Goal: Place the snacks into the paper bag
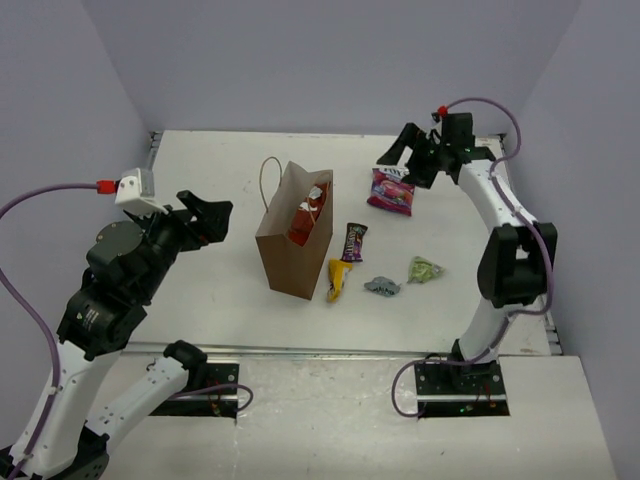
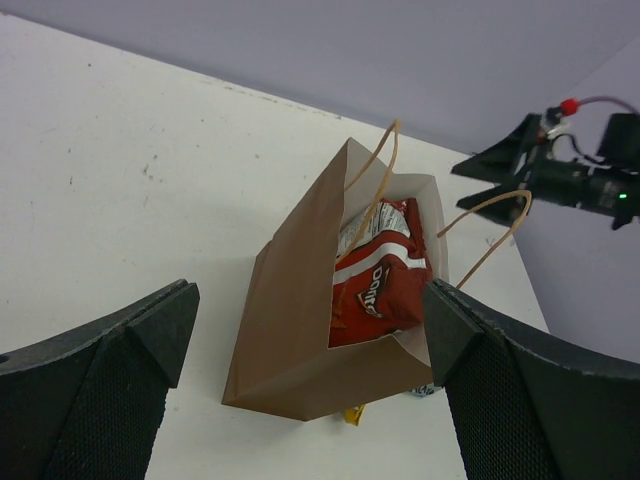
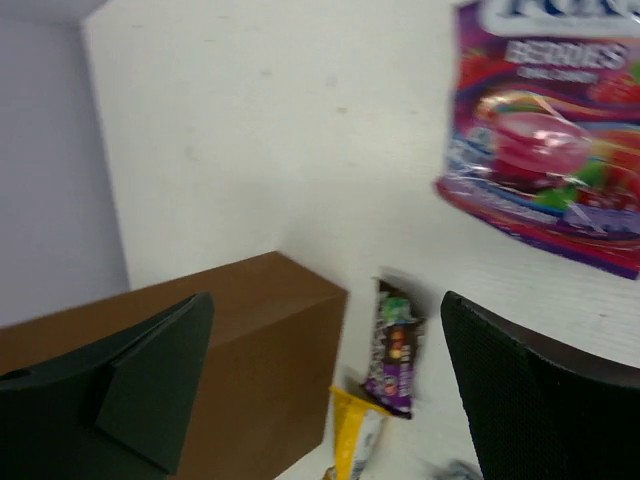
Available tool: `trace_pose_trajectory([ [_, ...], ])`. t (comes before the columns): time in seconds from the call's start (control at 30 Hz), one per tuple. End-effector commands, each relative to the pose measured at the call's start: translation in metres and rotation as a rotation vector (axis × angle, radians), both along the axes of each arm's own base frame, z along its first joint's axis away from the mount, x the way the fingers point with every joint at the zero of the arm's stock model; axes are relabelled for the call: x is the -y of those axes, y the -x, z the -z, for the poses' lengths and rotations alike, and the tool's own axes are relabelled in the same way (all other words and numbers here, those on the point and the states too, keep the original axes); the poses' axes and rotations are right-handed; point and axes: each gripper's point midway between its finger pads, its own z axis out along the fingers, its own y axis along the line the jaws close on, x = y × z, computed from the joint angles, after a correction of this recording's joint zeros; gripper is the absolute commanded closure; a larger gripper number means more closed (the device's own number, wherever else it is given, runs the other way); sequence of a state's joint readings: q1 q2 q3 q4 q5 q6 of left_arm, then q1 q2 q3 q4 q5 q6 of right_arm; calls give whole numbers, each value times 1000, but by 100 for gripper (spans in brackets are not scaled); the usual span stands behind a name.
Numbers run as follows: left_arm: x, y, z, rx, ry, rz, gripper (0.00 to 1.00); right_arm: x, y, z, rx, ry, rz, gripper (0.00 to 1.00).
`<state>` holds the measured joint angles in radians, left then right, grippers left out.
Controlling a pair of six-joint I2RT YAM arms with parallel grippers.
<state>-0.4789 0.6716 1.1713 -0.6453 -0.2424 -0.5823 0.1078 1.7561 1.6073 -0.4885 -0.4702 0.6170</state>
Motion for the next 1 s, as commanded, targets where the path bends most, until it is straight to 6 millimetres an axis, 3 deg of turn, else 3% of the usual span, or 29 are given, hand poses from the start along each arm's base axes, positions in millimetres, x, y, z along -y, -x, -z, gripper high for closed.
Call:
trace_pose_trajectory([
  [0.0, -2, -1, -10, 50, -3, -8, 0, 39, -21, 57, -118, 33, 123, 1],
  [0.03, -3, -1, -10, 51, -7, -9, 0, 42, -22, 73, -142, 33, 133, 1],
  [0.27, -2, -3, -11, 52, -25, -4, 0, 87, -61, 96, -141, 56, 221, 1],
  [0.33, -1, -4, -12, 53, -29, 3, 0, 91, -75, 90, -111, 60, 220, 1],
  [0.4, -1, -5, -11, 53, -37, 4, 0, 98, -84, 105, -132, 87, 232, 1],
  [0.47, -1, -5, -10, 55, -50, 5, 0, 106, -100, 101, -105, 124, 252, 1],
  [0.5, -2, -5, -9, 54, -54, 1, 0, 108, -102, 122, -152, 139, 253, 1],
  [0.53, -3, -5, -9, 55, -57, -3, 0, 111, -114, 114, -125, 149, 259, 1],
  [0.63, -6, -6, -9, 70, -71, -17, 0, 116, -129, 134, -161, 176, 267, 1],
  [0.8, -7, -8, -12, 80, -89, -22, 0, 115, -138, 145, -201, 143, 279, 1],
  [0.97, -6, -9, -18, 88, -85, -17, 0, 112, -131, 160, -278, 117, 303, 1],
])
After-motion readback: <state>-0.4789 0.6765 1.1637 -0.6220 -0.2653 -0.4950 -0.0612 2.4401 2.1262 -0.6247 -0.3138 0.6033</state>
